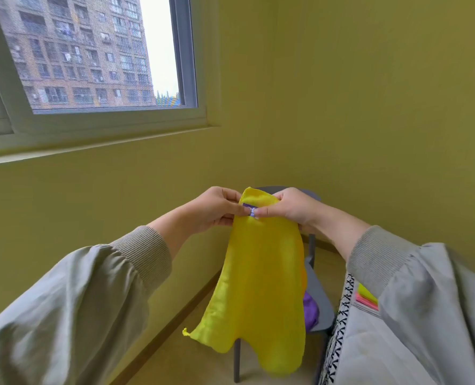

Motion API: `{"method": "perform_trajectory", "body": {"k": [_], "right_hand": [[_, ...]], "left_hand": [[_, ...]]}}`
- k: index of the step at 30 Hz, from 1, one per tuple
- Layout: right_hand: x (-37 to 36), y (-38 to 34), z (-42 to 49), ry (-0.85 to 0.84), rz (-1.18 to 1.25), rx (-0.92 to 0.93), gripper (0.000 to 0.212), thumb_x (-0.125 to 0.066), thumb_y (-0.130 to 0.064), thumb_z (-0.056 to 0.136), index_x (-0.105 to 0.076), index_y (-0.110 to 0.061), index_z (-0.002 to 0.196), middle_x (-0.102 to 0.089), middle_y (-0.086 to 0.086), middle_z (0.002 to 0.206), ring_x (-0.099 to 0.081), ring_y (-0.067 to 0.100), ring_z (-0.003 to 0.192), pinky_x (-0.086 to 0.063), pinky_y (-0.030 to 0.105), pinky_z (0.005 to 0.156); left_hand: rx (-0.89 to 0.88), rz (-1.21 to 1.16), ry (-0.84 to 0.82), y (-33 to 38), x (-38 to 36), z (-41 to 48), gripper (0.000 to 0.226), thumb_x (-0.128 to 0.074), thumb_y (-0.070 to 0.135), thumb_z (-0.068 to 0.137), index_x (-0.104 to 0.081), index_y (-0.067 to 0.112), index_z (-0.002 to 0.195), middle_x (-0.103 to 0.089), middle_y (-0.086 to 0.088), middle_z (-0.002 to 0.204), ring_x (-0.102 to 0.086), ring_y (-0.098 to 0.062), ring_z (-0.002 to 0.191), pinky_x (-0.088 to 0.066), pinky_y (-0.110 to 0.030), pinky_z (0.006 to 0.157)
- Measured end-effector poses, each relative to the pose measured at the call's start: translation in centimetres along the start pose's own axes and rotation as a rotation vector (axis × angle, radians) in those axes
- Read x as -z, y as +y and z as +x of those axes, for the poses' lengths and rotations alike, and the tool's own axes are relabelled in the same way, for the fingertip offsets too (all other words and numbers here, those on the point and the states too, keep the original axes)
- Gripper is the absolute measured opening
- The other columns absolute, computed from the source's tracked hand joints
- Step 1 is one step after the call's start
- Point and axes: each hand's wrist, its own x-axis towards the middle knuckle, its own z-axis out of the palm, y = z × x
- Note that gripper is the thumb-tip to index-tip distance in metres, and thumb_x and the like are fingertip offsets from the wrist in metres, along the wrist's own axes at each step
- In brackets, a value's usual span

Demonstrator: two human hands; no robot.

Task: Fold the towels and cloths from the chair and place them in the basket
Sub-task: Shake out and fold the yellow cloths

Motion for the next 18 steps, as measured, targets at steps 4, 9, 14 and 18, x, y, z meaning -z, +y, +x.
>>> {"method": "perform_trajectory", "body": {"k": [4,9,14,18], "right_hand": [[-0.6,-0.3,0.4,0.033,-0.087,-0.008,0.009,-0.078,-0.008,0.073,-0.07,-0.006,0.075,-0.07,0.008,0.072,-0.065,0.018,0.062,-0.054,0.027,0.06],[-1.0,-1.0,0.7,0.075,-0.192,-0.024,0.015,-0.08,-0.016,0.074,-0.067,-0.009,0.074,-0.068,0.007,0.073,-0.064,0.018,0.063,-0.054,0.027,0.059],[-0.8,-0.6,1.0,0.04,-0.183,-0.108,0.01,-0.074,-0.012,0.08,-0.066,-0.007,0.082,-0.068,0.007,0.076,-0.065,0.015,0.059,-0.056,0.026,0.059],[0.1,0.2,1.6,0.067,-0.244,-0.146,0.013,-0.072,-0.001,0.078,-0.069,-0.004,0.09,-0.067,0.009,0.074,-0.063,0.018,0.059,-0.054,0.025,0.056]], "left_hand": [[0.051,0.041,-0.077,0.1,0.8,-0.3,0.013,-0.063,0.001,0.086,-0.07,0.006,0.096,-0.072,-0.007,0.093,-0.069,-0.016,0.083,-0.057,-0.028,0.079],[0.02,-0.013,0.063,-0.4,-0.2,0.0,0.012,-0.058,0.012,0.093,-0.069,0.009,0.089,-0.072,-0.003,0.085,-0.067,-0.014,0.077,-0.056,-0.028,0.078],[-0.024,-0.047,0.248,-1.0,-1.5,0.6,0.021,-0.051,0.021,0.098,-0.065,0.012,0.085,-0.066,-0.003,0.074,-0.06,-0.013,0.062,-0.05,-0.024,0.06],[-0.039,-0.006,0.395,-1.0,-2.1,1.1,0.029,-0.058,0.035,0.093,-0.066,0.012,0.077,-0.064,-0.008,0.073,-0.055,-0.02,0.062,-0.046,-0.029,0.061]]}}
